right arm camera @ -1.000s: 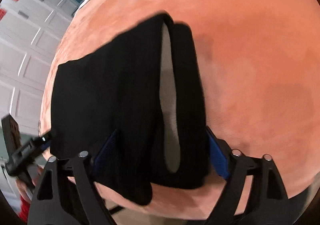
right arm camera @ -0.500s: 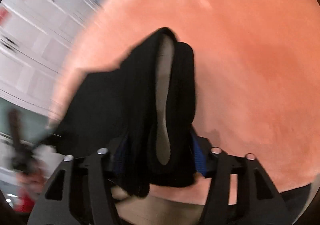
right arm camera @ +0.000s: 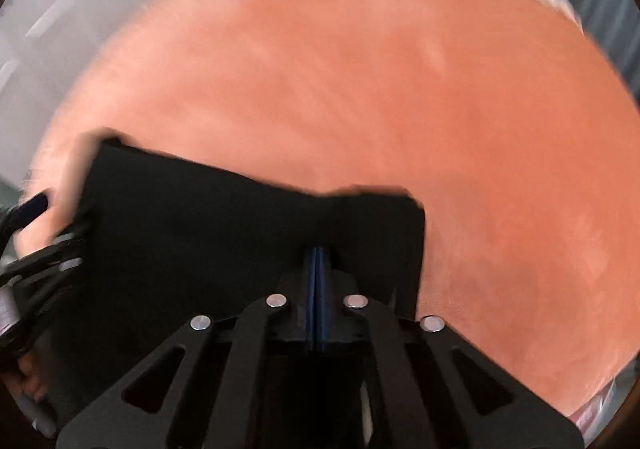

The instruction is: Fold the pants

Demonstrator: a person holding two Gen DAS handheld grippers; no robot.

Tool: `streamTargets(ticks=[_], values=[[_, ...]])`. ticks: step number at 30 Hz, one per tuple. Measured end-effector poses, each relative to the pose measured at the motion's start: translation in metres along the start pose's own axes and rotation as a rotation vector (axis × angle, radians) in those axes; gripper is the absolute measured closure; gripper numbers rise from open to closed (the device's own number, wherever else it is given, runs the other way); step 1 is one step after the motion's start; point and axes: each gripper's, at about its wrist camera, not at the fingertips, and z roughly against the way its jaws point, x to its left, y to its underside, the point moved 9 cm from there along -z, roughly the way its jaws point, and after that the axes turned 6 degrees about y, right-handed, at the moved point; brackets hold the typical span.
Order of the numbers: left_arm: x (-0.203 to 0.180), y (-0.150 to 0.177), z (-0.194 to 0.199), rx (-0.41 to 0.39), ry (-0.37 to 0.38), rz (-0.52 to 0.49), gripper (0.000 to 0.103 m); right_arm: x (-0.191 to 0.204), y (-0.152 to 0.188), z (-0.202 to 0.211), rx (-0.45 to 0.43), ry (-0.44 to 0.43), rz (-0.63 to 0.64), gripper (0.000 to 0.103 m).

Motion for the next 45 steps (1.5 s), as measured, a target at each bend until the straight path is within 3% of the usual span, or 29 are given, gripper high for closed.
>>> streamTargets(ticks=[3, 4, 7, 9, 11, 15, 18, 20, 23, 27, 30, 33, 36, 40, 43, 44, 45], values=[[-0.004, 0.001, 0.012, -0.019, 0.012, -0.018, 0.036, 0.000, -0.003, 0.046, -0.111, -0.030, -0.021, 0.102], [0.000, 0.004, 0.012, -0.018, 0.019, -0.012, 0.036, 0.004, 0.002, 0.048, -0.112, -0.029, 0.002, 0.102], [-0.001, 0.009, 0.016, -0.006, 0.048, 0.007, 0.036, -0.011, 0.029, 0.007, -0.006, 0.071, 0.055, 0.103], [0.006, 0.010, 0.022, -0.013, 0.042, 0.002, 0.036, -0.012, 0.030, 0.028, -0.045, 0.016, -0.018, 0.103], [0.006, 0.016, 0.027, -0.011, 0.049, 0.004, 0.036, -0.002, 0.034, 0.057, -0.108, -0.027, -0.010, 0.099], [0.003, 0.024, 0.038, -0.010, 0.068, 0.024, 0.036, -0.004, 0.073, 0.027, -0.047, 0.076, 0.154, 0.103], [0.003, 0.028, 0.047, -0.028, 0.050, 0.011, 0.036, -0.013, 0.073, 0.055, -0.070, 0.020, 0.060, 0.102], [0.004, 0.031, 0.048, -0.026, 0.058, 0.014, 0.036, -0.001, 0.073, 0.064, -0.101, 0.008, 0.077, 0.098], [0.001, 0.034, 0.050, -0.014, 0.077, 0.029, 0.036, 0.002, 0.085, 0.038, -0.051, 0.076, 0.144, 0.101], [0.001, 0.039, 0.056, -0.027, 0.063, 0.018, 0.036, -0.004, 0.090, 0.054, -0.052, -0.024, 0.024, 0.099], [-0.002, 0.049, 0.055, -0.001, 0.083, 0.037, 0.036, -0.007, 0.101, 0.042, -0.038, 0.028, 0.084, 0.100], [-0.005, 0.065, 0.057, 0.031, 0.117, 0.042, 0.036, -0.009, 0.108, 0.045, -0.022, -0.014, 0.015, 0.101], [-0.003, 0.083, 0.062, 0.027, 0.112, 0.028, 0.032, -0.008, 0.094, 0.069, -0.056, -0.093, -0.052, 0.096], [-0.008, 0.109, 0.049, 0.084, 0.116, 0.022, 0.032, 0.014, 0.046, 0.070, -0.099, -0.108, 0.011, 0.096], [-0.008, 0.116, 0.046, 0.089, 0.094, 0.004, 0.032, 0.052, 0.020, 0.030, -0.034, -0.123, 0.129, 0.092], [-0.008, 0.116, 0.046, 0.084, 0.092, 0.002, 0.031, 0.050, 0.013, 0.014, -0.014, -0.069, 0.152, 0.090], [-0.007, 0.116, 0.047, 0.080, 0.092, 0.002, 0.030, 0.040, 0.006, -0.015, 0.019, -0.030, 0.138, 0.094]])
